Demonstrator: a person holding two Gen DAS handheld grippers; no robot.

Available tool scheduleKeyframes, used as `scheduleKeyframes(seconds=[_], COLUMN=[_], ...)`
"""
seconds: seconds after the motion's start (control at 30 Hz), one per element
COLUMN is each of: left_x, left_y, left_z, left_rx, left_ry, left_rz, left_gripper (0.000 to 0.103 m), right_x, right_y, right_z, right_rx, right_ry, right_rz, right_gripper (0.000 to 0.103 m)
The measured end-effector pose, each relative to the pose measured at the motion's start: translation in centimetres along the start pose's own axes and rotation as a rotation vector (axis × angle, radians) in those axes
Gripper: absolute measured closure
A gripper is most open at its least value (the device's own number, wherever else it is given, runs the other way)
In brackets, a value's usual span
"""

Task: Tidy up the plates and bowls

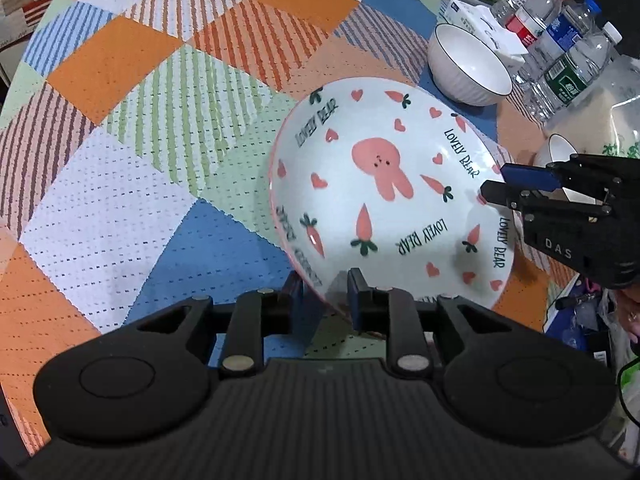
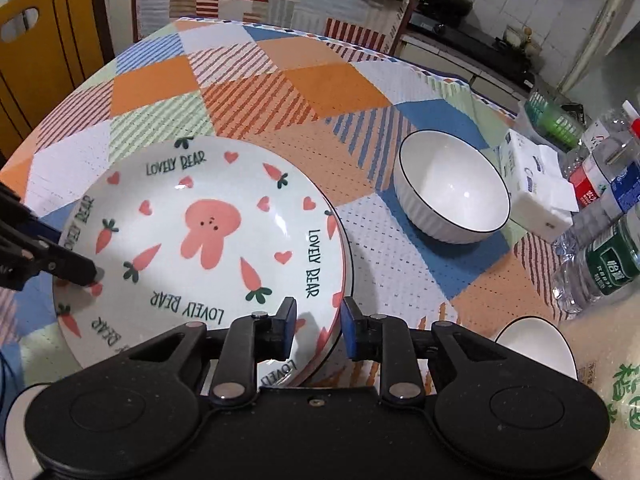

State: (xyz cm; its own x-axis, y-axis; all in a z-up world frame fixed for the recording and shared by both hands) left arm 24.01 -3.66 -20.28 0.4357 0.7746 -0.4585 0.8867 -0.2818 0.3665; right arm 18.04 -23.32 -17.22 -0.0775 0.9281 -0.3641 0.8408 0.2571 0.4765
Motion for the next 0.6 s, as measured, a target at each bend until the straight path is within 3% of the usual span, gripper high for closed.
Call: scheduleKeyframes(seconds=[0.27,0.6], left_x=[-0.3,-2.9], left_y=[0.1,-0.3], left_z=[-0.9,-3.6], left_rx=[0.009,-0.014], left_ry=[0.018,0.013], left_rz=[-0.010,0.033], left_gripper=[0.082,0.082], right_x=[-1.7,-3.4], right_y=[0.3,0.6], right_z=[0.1,-2.8], right_rx=[0.003,-0.054], right_ry=[0.073,0.078], right_rz=[0.113,0.149], right_gripper=[0.075,0.075])
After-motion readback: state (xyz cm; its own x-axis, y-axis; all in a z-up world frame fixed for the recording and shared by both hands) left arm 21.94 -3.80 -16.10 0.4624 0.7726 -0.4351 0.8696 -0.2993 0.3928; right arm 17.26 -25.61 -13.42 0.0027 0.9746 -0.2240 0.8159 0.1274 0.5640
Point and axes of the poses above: each gripper's, at about its wrist camera, not at the fingertips, and z roughly the way its jaws point, x to its left, y to its top, the point moved 2 cm from there along z, roughly the way its jaws point, and after that the axes turned 10 degrees about -y, right-handed, at the moved point
